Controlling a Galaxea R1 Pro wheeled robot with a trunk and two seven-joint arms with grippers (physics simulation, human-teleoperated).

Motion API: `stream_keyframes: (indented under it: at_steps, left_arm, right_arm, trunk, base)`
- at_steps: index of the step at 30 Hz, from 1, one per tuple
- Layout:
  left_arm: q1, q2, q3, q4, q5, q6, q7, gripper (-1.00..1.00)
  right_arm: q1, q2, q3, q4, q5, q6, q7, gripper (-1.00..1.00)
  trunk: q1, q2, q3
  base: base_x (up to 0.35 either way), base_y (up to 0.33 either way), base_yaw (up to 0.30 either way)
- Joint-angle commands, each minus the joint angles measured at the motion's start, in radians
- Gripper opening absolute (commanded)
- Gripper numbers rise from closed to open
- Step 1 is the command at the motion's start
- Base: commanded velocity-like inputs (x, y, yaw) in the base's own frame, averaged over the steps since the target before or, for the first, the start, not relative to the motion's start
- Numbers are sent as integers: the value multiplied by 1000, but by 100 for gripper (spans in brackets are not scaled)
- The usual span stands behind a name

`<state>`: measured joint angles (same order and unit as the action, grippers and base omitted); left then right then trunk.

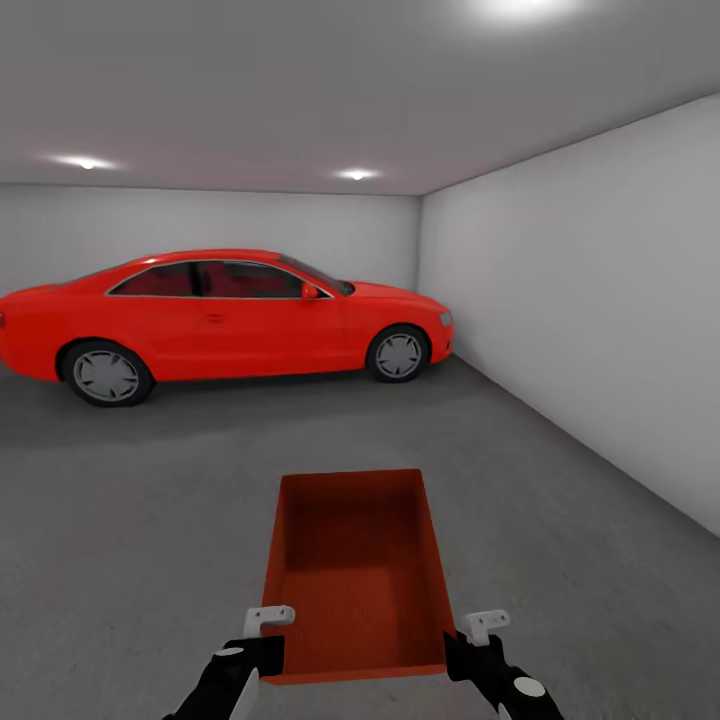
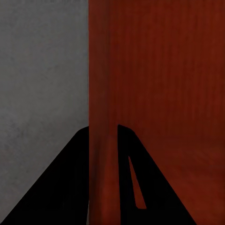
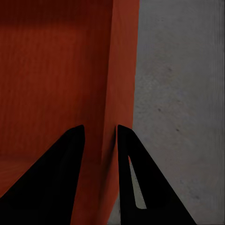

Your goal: Move the two storage containers from the living room to the garage. In the garage, place one container on the floor and stack the other container on top of it (either order is fine).

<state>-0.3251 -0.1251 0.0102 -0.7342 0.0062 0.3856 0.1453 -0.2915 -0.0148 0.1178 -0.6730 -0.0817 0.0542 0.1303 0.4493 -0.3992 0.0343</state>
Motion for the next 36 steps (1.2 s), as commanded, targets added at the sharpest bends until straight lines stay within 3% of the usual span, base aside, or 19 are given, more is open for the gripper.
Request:
stream_keyframes:
  at_steps: [1,36]
  left_arm:
    - [0,50,13,-1,-20,9,20,-100]
    - [0,50,13,-1,-20,10,20,-100]
  right_arm:
    - [0,-2,16,-3,3,-11,17,-100]
    - [0,-2,16,-3,3,-11,17,-100]
  trunk:
    - [1,-1,0]
    - [1,-1,-2]
  base:
    - [235,0,-294]
    - [323,0,-292]
